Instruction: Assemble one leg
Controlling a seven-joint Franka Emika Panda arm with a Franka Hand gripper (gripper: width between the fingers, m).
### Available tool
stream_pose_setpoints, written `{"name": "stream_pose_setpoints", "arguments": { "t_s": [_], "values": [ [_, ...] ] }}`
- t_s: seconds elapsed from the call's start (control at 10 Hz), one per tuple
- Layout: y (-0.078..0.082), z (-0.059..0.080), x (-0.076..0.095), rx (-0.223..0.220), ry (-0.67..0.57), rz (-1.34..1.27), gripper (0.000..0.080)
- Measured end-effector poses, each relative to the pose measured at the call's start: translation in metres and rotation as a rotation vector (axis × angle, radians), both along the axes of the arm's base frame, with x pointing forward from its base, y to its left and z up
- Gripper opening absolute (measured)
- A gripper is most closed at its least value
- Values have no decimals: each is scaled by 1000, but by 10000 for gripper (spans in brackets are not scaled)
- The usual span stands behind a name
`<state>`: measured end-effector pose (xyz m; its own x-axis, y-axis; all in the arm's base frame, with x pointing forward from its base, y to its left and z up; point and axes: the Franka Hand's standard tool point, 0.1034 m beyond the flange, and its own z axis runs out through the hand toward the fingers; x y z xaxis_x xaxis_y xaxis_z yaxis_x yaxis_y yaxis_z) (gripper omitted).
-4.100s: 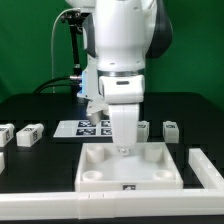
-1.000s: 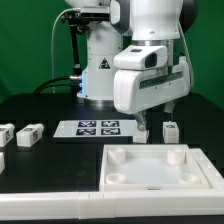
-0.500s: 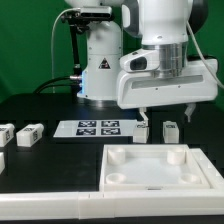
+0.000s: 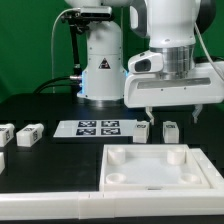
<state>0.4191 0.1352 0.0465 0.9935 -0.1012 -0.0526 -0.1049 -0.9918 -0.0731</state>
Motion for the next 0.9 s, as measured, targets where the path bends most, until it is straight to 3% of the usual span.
{"name": "stream_pose_setpoints", "arguments": {
  "t_s": [0.4, 0.7, 0.9],
  "values": [
    [0, -1, -10, -15, 266, 56, 649],
    [3, -4, -21, -21, 532, 82, 649],
    [-1, -5, -35, -16, 788, 108, 649]
  ]
}}
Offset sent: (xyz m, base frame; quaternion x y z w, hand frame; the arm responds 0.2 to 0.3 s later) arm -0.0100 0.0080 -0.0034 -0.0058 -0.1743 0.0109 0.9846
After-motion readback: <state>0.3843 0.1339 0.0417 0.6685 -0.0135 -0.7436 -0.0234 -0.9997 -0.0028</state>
